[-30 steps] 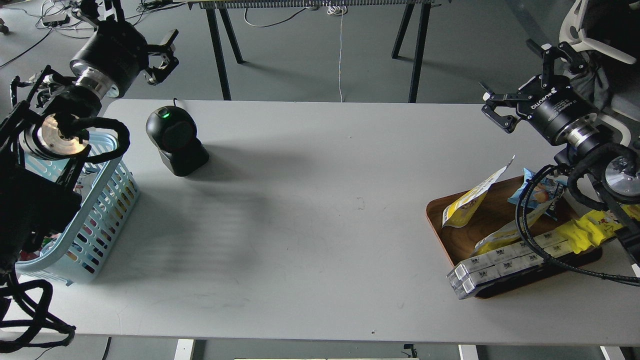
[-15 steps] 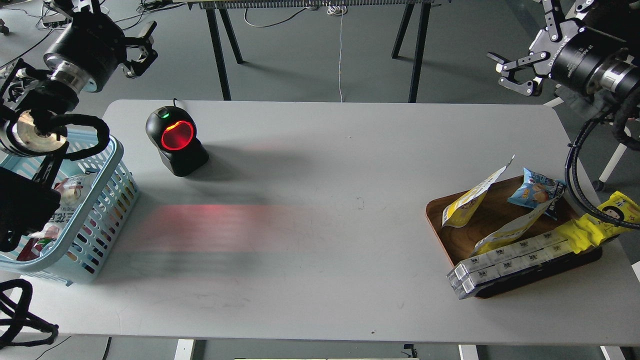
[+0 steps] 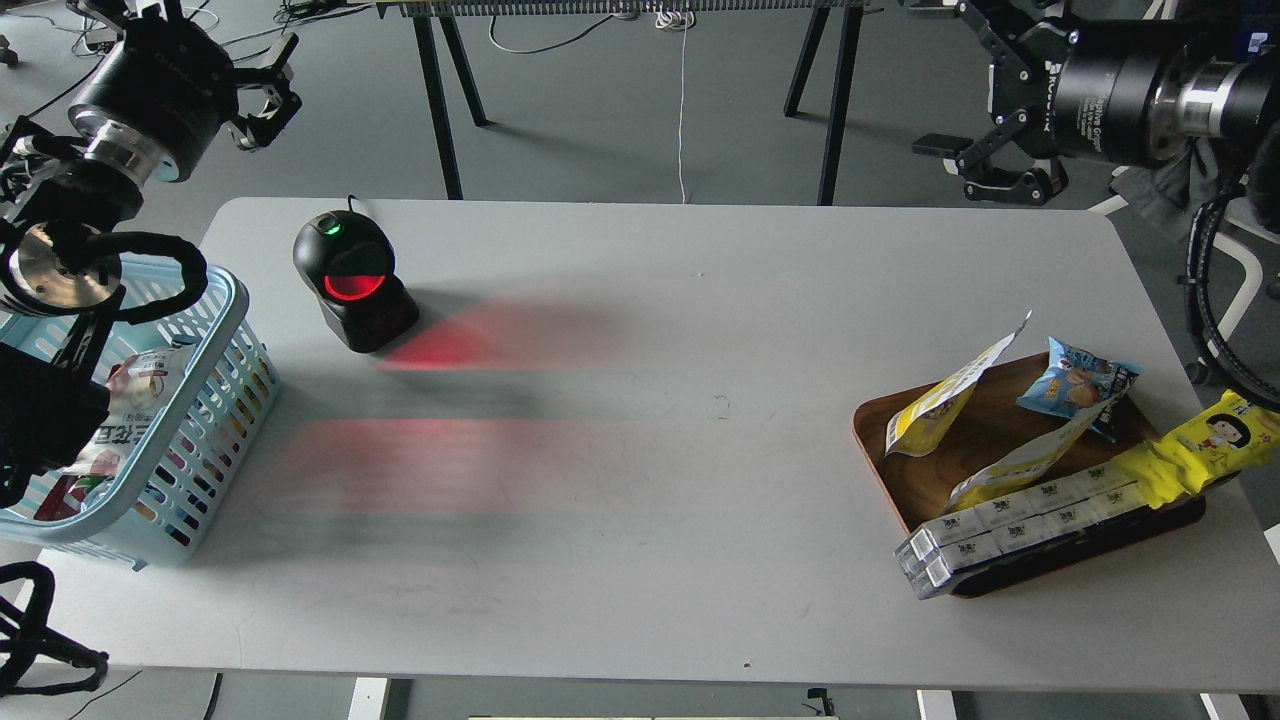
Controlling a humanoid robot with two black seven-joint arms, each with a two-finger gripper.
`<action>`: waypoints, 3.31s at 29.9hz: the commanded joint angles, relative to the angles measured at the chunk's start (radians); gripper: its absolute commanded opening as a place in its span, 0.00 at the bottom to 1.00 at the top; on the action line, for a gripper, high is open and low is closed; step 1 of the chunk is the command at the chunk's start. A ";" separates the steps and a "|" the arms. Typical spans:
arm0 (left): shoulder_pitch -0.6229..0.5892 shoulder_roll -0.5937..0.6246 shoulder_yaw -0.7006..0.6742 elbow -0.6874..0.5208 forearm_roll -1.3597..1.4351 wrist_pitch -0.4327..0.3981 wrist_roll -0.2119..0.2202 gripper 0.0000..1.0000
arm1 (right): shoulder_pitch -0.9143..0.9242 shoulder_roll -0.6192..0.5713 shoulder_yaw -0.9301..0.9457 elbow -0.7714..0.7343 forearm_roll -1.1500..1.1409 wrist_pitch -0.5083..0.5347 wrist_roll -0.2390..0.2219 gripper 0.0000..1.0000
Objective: Scan snack and place in basket
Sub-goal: 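Move the right gripper over the wooden tray of snacks, then lower the right gripper and grasp the yellow snack packet on the tray, then lift the packet and carry it toward the scanner, setting it down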
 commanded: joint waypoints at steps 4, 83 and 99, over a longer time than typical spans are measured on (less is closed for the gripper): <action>-0.001 0.010 -0.003 0.000 0.000 0.001 -0.001 1.00 | 0.221 -0.006 -0.322 0.132 0.002 -0.099 -0.146 0.98; 0.013 0.030 -0.001 0.006 0.000 0.006 -0.010 1.00 | 0.149 0.295 -0.612 -0.005 -0.012 -0.187 -0.179 0.00; 0.013 0.045 -0.001 0.008 0.000 0.003 -0.011 1.00 | 0.284 0.235 -0.448 0.026 0.007 -0.201 -0.180 0.00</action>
